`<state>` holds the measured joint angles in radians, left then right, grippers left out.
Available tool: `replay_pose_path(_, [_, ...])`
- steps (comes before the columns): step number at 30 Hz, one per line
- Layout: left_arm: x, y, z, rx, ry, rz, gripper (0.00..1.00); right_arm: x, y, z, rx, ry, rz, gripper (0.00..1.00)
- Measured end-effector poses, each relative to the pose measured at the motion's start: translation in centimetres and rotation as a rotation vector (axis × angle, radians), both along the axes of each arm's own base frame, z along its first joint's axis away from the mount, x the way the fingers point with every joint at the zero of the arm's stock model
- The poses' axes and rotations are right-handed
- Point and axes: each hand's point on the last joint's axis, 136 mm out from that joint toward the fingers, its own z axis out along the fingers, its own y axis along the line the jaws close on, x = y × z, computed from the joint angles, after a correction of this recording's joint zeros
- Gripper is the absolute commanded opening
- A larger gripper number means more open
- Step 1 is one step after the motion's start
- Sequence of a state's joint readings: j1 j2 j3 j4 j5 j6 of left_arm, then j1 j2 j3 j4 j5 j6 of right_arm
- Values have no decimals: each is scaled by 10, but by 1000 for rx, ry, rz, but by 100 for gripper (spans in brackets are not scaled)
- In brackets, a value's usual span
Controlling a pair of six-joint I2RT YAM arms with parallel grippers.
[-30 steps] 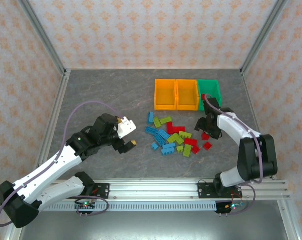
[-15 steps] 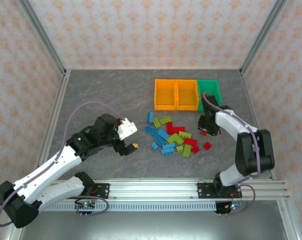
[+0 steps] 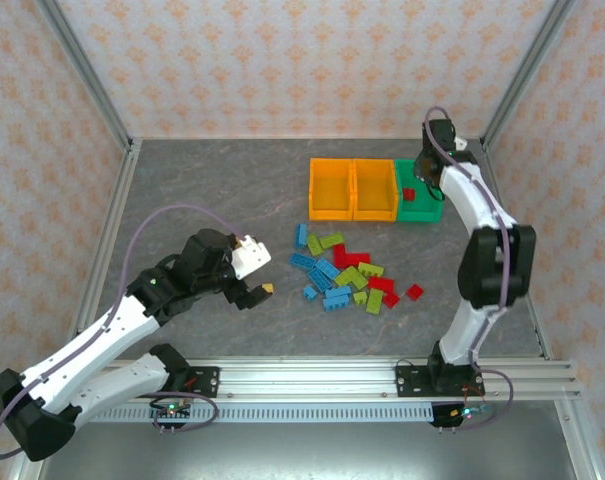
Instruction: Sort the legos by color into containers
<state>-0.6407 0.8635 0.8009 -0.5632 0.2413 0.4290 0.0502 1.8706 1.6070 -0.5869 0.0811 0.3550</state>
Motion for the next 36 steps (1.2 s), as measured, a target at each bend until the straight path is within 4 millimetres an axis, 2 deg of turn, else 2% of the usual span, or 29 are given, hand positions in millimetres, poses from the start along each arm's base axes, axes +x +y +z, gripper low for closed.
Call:
replay_pose_path(3, [2, 6, 8, -8, -43, 29, 100, 23, -3, -27, 11, 62, 3, 49])
replay_pose_path(5, [5, 11, 11, -5, -59, 59, 100, 28, -1, -36, 15, 96, 10, 51])
replay_pose_path(8, [11, 17, 8, 9, -55, 117, 100, 23, 1, -37, 23, 125, 11, 53])
replay_pose_path(11, [18, 18, 0, -5, -1, 183, 100, 12, 4, -22, 42, 106, 15, 54])
replay_pose_path(13, [25, 17, 3, -55, 62, 258, 100, -9, 8, -4, 72, 85, 31, 55])
replay_pose_path(16, [42, 8, 28, -179, 139, 386, 100, -51, 24, 32, 139, 28, 89, 58])
replay_pose_path(18, [56, 0, 44, -262, 177, 470, 100, -83, 42, 58, 182, -22, 158, 61])
replay_pose_path(20, [71, -7, 47, -322, 216, 550, 100, -117, 66, 79, 216, -65, 248, 65])
replay_pose_path(22, [87, -15, 34, -354, 277, 632, 100, -155, 94, 92, 262, -95, 350, 71])
replay_pose_path(24, [101, -24, 11, -349, 335, 696, 99, -189, 113, 92, 305, -97, 421, 74])
replay_pose_path(28, [135, -46, -50, -286, 455, 809, 89, -236, 128, 75, 379, -69, 463, 76])
replay_pose_path(31, [162, -61, -87, -234, 495, 870, 77, -252, 128, 63, 403, -40, 451, 75])
replay_pose_path(36, [194, -68, -129, -158, 479, 952, 62, -258, 126, 48, 410, 5, 421, 75])
